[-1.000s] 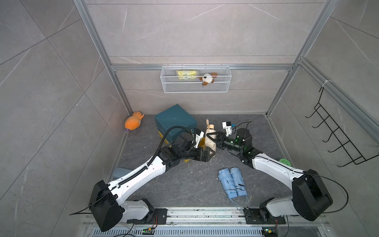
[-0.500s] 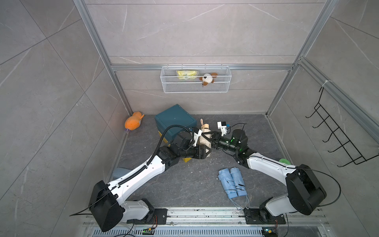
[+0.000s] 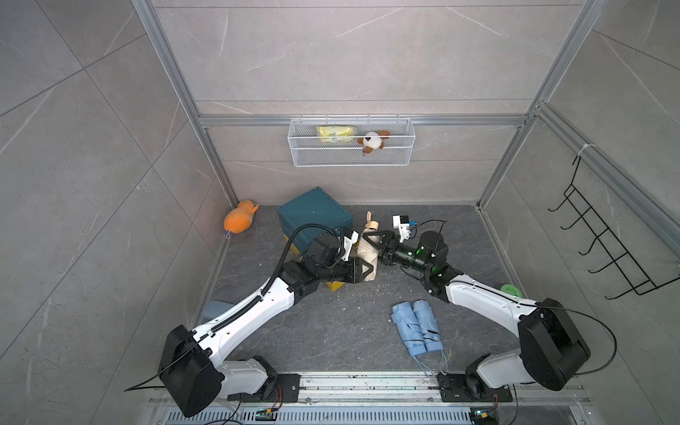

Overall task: Place the umbrella in the drawer by color
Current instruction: Place the umbrella in the drawer.

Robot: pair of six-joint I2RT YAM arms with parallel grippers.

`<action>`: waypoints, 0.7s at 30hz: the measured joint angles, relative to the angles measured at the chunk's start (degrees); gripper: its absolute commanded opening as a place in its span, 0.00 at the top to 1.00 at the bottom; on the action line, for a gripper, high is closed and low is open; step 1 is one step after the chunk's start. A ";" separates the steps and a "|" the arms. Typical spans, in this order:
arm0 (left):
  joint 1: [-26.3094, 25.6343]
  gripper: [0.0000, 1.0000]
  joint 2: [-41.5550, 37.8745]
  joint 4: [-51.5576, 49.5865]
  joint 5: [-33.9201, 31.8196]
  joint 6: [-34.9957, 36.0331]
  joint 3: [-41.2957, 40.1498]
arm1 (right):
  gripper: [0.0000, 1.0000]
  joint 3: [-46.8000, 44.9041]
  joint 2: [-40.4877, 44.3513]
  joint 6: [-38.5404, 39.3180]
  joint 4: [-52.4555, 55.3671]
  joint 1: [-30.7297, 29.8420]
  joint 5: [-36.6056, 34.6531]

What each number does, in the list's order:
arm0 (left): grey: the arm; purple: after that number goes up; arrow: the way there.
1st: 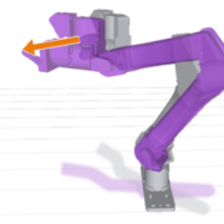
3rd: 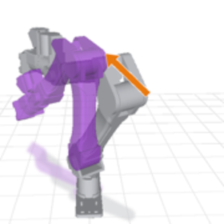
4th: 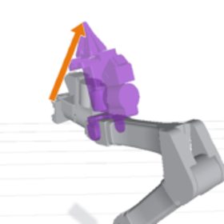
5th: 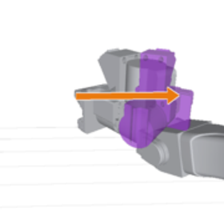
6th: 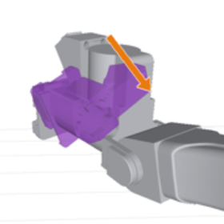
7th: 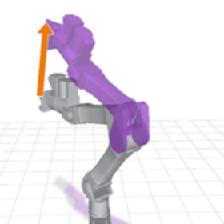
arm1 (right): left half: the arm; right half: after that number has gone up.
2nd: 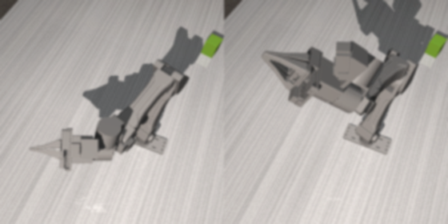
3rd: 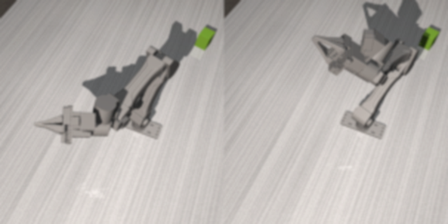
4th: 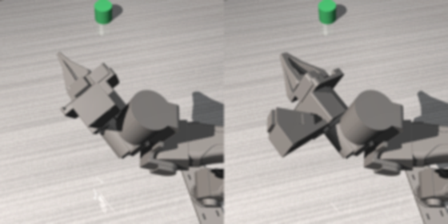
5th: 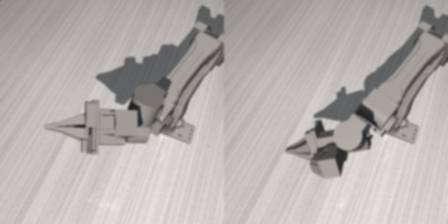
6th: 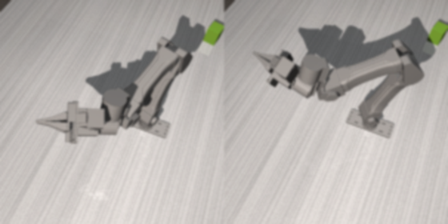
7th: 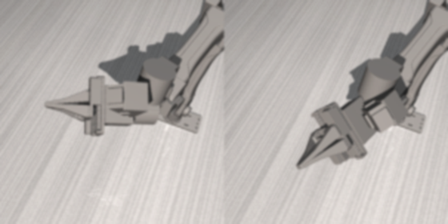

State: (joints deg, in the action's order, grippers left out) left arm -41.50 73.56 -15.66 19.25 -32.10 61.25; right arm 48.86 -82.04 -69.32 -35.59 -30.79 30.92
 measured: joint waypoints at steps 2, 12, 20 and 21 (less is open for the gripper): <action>0.37 0.76 -0.09 -0.68 1.01 0.85 0.04 | 0.12 0.26 2.23 1.95 3.43 0.81 0.48; 0.63 0.72 2.03 -5.62 6.75 3.76 2.49 | 0.10 11.96 9.31 20.92 32.94 4.50 1.95; 0.33 0.71 4.24 -9.68 9.92 6.71 5.44 | 0.10 13.49 9.40 29.14 46.36 5.01 3.21; 0.26 0.71 4.28 -9.90 9.99 7.06 5.66 | 0.10 13.35 9.40 29.40 46.71 5.01 3.21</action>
State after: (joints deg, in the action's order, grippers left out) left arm -41.23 77.84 -25.56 29.23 -25.04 66.92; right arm 62.22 -72.64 -39.92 11.11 -25.78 34.13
